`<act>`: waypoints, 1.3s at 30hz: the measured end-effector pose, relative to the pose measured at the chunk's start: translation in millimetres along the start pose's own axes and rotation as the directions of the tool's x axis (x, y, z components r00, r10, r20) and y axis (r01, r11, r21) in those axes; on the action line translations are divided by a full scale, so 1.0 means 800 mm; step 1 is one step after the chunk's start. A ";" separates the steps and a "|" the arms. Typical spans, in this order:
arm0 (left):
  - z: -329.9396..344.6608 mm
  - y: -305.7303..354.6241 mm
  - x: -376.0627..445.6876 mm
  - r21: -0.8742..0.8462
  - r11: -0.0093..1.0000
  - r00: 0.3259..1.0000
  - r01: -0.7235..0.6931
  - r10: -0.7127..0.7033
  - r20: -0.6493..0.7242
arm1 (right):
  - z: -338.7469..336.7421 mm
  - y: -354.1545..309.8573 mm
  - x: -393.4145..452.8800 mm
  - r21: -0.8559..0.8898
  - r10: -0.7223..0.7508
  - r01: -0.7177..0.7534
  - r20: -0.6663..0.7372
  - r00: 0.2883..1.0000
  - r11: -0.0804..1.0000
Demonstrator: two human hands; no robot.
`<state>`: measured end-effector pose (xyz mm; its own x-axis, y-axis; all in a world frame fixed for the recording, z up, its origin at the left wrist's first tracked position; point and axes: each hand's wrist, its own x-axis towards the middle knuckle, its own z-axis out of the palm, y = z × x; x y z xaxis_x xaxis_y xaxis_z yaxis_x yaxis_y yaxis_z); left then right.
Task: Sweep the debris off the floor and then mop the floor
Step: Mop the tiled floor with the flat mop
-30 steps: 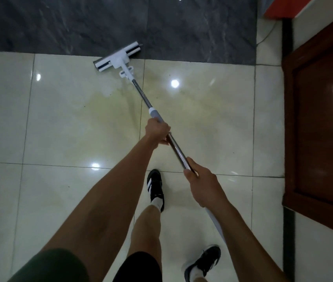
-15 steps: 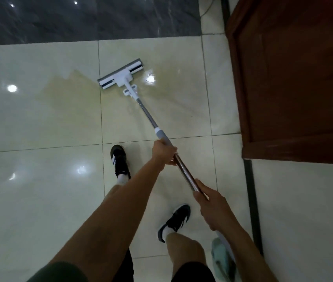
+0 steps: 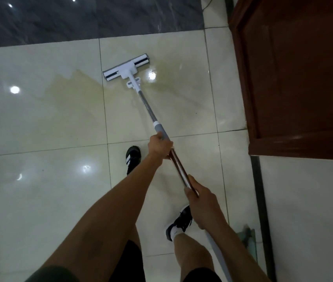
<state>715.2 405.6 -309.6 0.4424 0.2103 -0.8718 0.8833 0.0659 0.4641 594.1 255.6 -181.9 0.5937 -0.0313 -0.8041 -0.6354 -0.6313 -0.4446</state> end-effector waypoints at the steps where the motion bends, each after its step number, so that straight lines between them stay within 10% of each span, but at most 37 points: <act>1: -0.012 0.012 0.009 0.010 1.000 1.000 -0.008 0.008 -0.002 | 0.006 -0.015 0.009 0.002 -0.004 0.004 -0.001 1.000 1.000; 20: -0.176 0.348 0.236 0.137 0.979 0.988 -0.150 0.152 -0.004 | 0.045 -0.359 0.251 0.160 0.002 0.010 -0.078 0.997 0.987; 39: -0.072 0.097 0.048 0.381 0.917 0.982 -0.120 0.051 0.184 | 0.094 -0.082 0.032 0.353 0.121 -0.074 -0.113 0.986 0.933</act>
<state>791.8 474.8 -298.2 0.5082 0.0301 -0.8607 0.8160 -0.3364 0.4701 613.7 353.9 -202.8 0.5645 -0.1943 -0.8022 -0.8107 -0.3130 -0.4947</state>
